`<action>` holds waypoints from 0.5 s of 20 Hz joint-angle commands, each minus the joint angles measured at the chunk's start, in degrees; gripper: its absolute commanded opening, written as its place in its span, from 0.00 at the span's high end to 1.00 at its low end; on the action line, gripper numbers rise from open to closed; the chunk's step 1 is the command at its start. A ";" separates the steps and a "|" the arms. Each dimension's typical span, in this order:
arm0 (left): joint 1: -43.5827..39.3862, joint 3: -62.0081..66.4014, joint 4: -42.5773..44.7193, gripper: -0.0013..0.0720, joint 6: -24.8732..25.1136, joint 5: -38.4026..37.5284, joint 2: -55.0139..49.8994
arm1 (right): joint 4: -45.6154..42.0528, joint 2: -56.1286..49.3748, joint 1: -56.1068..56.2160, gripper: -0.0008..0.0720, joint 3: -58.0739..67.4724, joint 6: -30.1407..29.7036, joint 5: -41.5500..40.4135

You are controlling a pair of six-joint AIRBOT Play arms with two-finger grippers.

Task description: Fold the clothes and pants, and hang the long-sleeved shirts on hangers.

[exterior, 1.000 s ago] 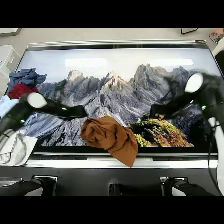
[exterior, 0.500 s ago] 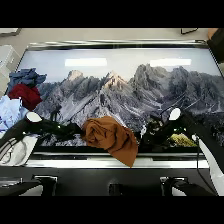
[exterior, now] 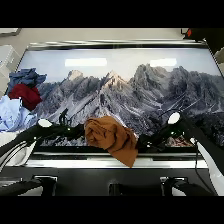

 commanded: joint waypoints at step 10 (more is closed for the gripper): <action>0.59 1.07 -1.09 0.95 4.22 -3.56 7.78 | 6.88 1.38 16.35 0.93 -4.50 4.52 -17.25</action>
